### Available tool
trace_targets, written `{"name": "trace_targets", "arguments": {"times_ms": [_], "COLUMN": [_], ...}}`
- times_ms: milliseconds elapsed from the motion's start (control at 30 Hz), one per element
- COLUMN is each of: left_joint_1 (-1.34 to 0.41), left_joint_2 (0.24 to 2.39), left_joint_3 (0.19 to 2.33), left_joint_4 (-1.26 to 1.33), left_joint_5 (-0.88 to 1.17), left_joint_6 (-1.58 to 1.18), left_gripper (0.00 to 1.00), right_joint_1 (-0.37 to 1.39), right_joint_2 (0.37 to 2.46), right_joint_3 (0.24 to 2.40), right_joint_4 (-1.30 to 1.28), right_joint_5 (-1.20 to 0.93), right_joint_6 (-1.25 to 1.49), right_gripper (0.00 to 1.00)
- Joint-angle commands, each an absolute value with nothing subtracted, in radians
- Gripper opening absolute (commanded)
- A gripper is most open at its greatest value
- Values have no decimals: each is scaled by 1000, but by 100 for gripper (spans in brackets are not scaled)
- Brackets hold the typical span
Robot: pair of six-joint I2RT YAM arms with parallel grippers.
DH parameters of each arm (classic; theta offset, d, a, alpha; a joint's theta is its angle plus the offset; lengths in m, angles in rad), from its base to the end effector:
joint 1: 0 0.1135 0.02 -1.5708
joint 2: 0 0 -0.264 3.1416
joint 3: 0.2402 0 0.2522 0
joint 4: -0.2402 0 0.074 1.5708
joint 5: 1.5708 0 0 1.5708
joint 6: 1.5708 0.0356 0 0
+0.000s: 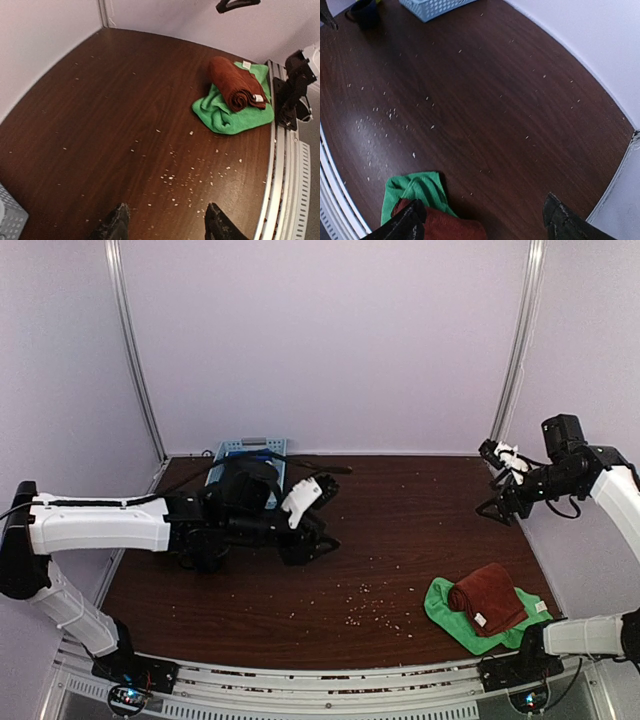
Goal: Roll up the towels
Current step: Pick up the towel from the towel pile.
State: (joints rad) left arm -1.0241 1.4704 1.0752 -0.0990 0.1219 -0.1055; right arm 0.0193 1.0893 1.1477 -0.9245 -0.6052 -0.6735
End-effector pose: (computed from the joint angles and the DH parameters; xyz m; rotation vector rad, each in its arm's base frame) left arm 0.1725 -0.2918 0.2854 1.0299 1.9045 -0.8031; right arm 0.2053 0.0242 0.3430 -1.0133 2.0418 0.4019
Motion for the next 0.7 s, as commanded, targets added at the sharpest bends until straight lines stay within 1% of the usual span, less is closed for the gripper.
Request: {"name": "trace_targets", "arguments": {"times_ms": [0, 100, 267, 400, 467, 567, 667], "left_joint_1": [-1093, -1122, -1139, -1140, -1140, -1140, -1140], "left_joint_2": [1542, 1596, 1673, 1719, 1732, 1745, 1747], "left_joint_3": [1112, 1126, 1152, 1171, 1177, 1183, 1173], "left_joint_4": [-65, -63, -61, -60, -61, -72, -80], "left_joint_5": [144, 154, 163, 171, 167, 145, 132], "left_joint_6": [-71, -68, -61, -61, -58, -58, -65], "left_gripper": [56, 60, 62, 62, 62, 62, 61], "right_joint_1": [32, 40, 53, 58, 63, 64, 66], "right_joint_2": [1089, 1095, 1108, 1114, 1123, 1155, 1170], "right_joint_3": [1096, 1054, 975, 918, 899, 893, 874], "right_joint_4": [-1201, -1293, -1326, -1276, -1232, -1206, -1166], "right_joint_5": [-559, -505, -386, -315, -284, -265, -243], "right_joint_6": [-950, -1048, -1108, -1096, -1061, -1020, -983], "right_gripper": [80, 74, 64, 62, 57, 52, 52]}}
